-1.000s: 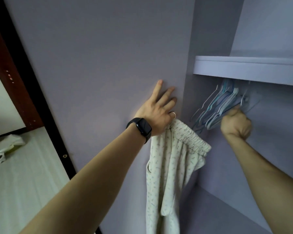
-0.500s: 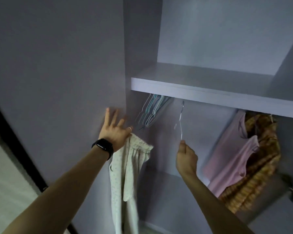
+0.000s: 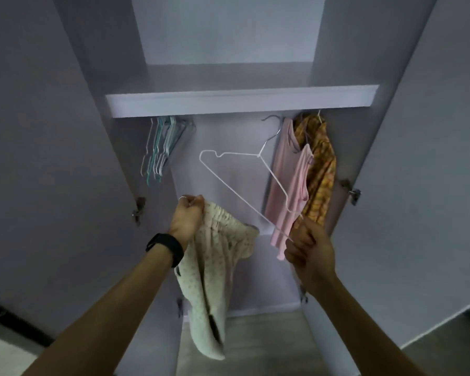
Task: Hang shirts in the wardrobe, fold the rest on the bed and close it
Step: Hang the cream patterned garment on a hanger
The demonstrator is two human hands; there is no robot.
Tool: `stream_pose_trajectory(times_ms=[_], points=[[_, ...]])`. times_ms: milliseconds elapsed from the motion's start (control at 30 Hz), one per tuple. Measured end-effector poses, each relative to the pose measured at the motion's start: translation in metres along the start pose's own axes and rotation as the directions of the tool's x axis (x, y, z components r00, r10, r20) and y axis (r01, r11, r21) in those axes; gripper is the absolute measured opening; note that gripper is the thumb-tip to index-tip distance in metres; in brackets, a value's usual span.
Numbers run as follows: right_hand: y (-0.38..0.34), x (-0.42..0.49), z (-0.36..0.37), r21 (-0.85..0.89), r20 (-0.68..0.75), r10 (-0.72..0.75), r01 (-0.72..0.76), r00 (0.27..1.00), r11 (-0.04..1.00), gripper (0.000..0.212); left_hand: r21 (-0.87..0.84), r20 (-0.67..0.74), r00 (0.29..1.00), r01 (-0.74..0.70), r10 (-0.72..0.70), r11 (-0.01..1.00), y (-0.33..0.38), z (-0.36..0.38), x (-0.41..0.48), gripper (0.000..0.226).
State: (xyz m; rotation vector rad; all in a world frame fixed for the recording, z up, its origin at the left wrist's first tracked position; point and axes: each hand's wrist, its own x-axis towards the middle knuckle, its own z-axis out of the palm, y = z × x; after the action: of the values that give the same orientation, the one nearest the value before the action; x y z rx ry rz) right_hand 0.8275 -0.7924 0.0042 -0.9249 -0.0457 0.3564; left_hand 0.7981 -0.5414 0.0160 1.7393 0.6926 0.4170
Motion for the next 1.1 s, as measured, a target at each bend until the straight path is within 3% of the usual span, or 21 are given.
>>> stream_pose_trajectory(times_ms=[167,300,367,433,533,667,767,933,1000,1100], points=[[0.002,-0.015,-0.03,0.132,0.037,0.126,-0.129,0.991,0.983,0.045,0.093,0.211,0.977,-0.035,0.015,0.995,0.012,0.029,-0.008,0.039],[0.011,-0.02,-0.069,0.236,0.059,0.254,-0.261,0.965,0.936,0.048,0.096,0.317,0.944,0.061,-0.089,0.993,0.017,0.047,-0.012,0.045],[0.007,-0.018,-0.089,0.225,0.057,0.298,-0.303,0.953,0.926,0.047,0.069,0.318,0.94,0.103,-0.12,0.992,0.019,0.059,-0.017,0.037],[0.0,-0.016,-0.107,0.07,0.009,0.329,-0.329,0.944,0.942,0.043,0.065,0.289,0.95,0.106,-0.12,0.992,0.021,0.074,-0.023,0.032],[-0.009,-0.014,-0.133,-0.392,-0.076,0.229,-0.241,0.97,0.888,0.04,0.106,0.27,0.96,0.049,-0.076,0.993,0.024,0.09,-0.029,0.033],[-0.029,-0.003,-0.14,-0.586,0.104,0.289,-0.176,0.952,0.791,0.026,0.24,0.324,0.946,-0.083,0.001,0.967,0.029,0.115,-0.041,0.035],[-0.037,0.006,-0.13,-0.54,0.175,0.282,-0.148,0.943,0.829,0.049,0.298,0.312,0.95,-0.123,0.025,0.947,0.033,0.128,-0.047,0.037],[-0.074,0.032,-0.119,-0.387,0.138,0.184,-0.118,0.973,0.915,0.043,0.376,0.421,0.907,-0.207,0.033,0.903,0.036,0.128,-0.055,0.028],[-0.088,0.042,-0.111,-0.321,0.196,0.236,-0.165,0.952,0.933,0.024,0.361,0.43,0.902,-0.218,0.045,0.907,0.035,0.129,-0.058,0.028],[-0.094,0.051,-0.095,-0.314,0.231,0.306,-0.227,0.923,0.922,0.039,0.312,0.455,0.889,-0.215,0.053,0.926,0.039,0.127,-0.059,0.028]])
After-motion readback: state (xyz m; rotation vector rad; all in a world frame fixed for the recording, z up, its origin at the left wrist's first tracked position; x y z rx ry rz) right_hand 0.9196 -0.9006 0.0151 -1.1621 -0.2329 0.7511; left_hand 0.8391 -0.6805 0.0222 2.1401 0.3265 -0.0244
